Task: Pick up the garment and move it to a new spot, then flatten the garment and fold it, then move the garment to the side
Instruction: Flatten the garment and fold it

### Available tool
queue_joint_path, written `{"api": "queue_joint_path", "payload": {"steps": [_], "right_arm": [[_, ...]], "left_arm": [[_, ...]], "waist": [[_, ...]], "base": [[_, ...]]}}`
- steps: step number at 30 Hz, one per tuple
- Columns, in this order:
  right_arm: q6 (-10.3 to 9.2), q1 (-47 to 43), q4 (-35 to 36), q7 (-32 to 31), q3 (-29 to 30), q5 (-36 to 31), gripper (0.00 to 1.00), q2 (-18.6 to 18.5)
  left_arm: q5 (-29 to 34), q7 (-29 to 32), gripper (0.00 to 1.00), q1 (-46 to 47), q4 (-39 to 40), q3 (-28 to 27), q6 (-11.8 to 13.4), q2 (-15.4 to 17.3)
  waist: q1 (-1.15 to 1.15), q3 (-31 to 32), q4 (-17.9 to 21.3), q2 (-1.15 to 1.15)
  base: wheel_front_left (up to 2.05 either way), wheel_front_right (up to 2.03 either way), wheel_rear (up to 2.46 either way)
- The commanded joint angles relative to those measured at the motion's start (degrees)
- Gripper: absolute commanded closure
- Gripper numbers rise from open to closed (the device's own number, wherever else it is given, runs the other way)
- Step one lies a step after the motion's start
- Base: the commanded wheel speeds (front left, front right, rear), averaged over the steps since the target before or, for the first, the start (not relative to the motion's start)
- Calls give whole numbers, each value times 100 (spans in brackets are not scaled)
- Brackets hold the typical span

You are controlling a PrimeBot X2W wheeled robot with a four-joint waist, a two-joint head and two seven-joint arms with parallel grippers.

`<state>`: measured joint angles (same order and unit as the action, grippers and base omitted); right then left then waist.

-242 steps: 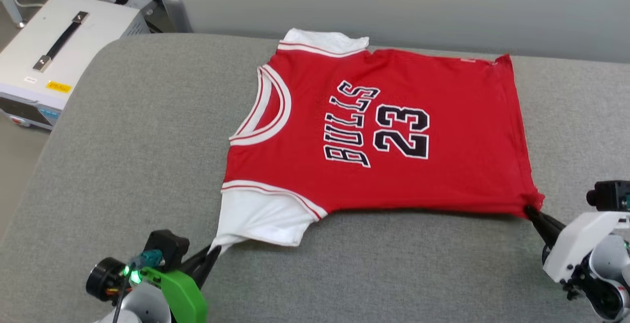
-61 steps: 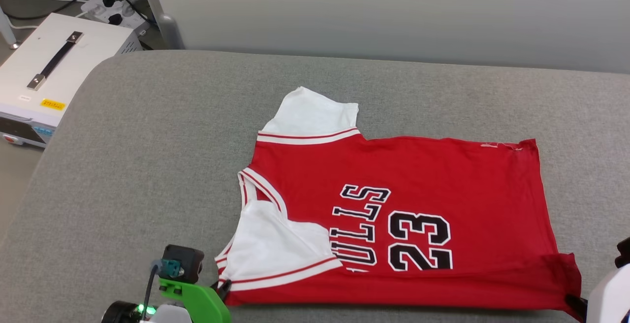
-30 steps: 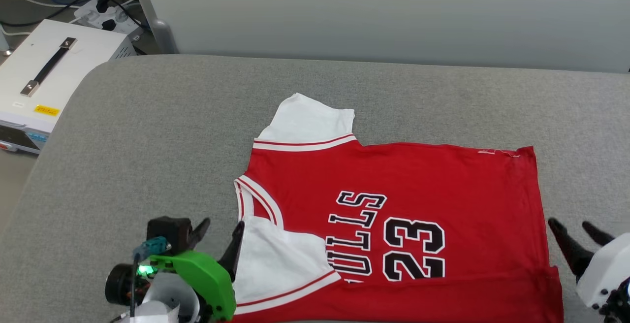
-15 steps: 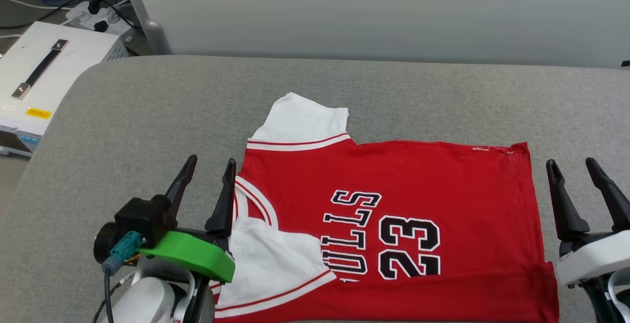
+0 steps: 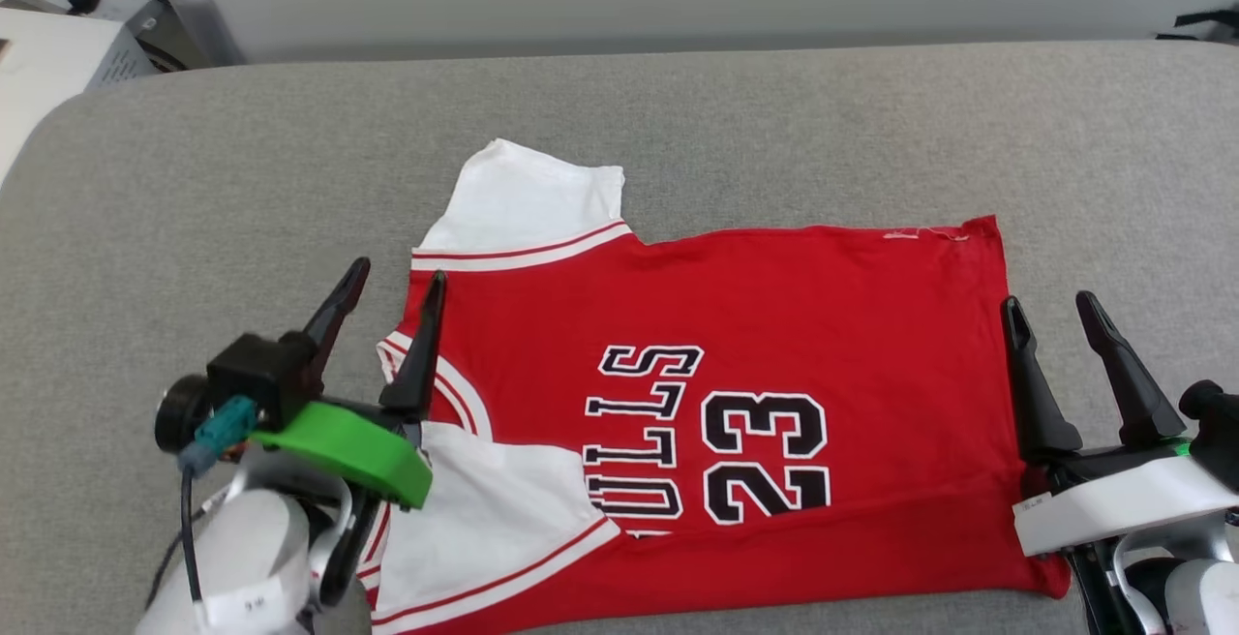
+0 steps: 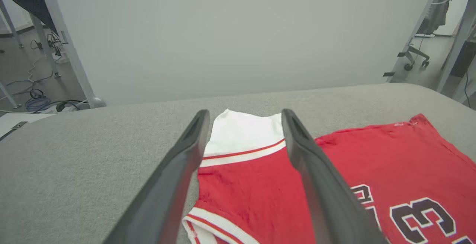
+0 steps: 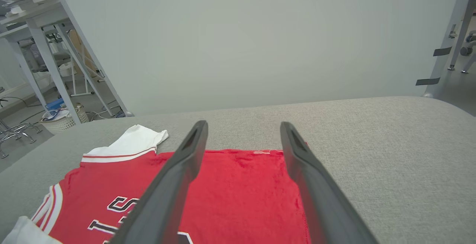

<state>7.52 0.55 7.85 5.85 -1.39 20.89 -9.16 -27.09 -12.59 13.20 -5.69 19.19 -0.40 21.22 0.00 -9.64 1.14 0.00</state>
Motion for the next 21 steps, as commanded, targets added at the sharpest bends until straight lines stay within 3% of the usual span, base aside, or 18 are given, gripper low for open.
{"api": "queue_joint_path", "payload": {"steps": [1,12,19,20,21], "right_arm": [[-3,158,25,38,-30,29,0,-6],[-3,574,139,-11,-187,35,0,124],[-3,765,72,112,-303,27,0,229],[-3,780,27,170,-358,24,0,262],[-3,788,11,188,-363,27,0,270]], "left_arm": [[55,157,0,334,-83,8,-78,122],[-179,3039,0,2791,-1064,520,-624,821],[-713,4356,0,3986,-1777,912,-703,1078],[-1031,4871,0,4299,-1954,1125,-706,1177],[-1116,4951,0,4377,-1987,1165,-706,1201]], "waist": [[0,-326,248,0],[0,-1290,676,0],[0,-1724,903,0],[0,-1867,996,0],[0,-1907,1017,0]], "base": [[0,0,0],[0,0,0],[0,0,0],[0,0,0],[0,0,0]]}}
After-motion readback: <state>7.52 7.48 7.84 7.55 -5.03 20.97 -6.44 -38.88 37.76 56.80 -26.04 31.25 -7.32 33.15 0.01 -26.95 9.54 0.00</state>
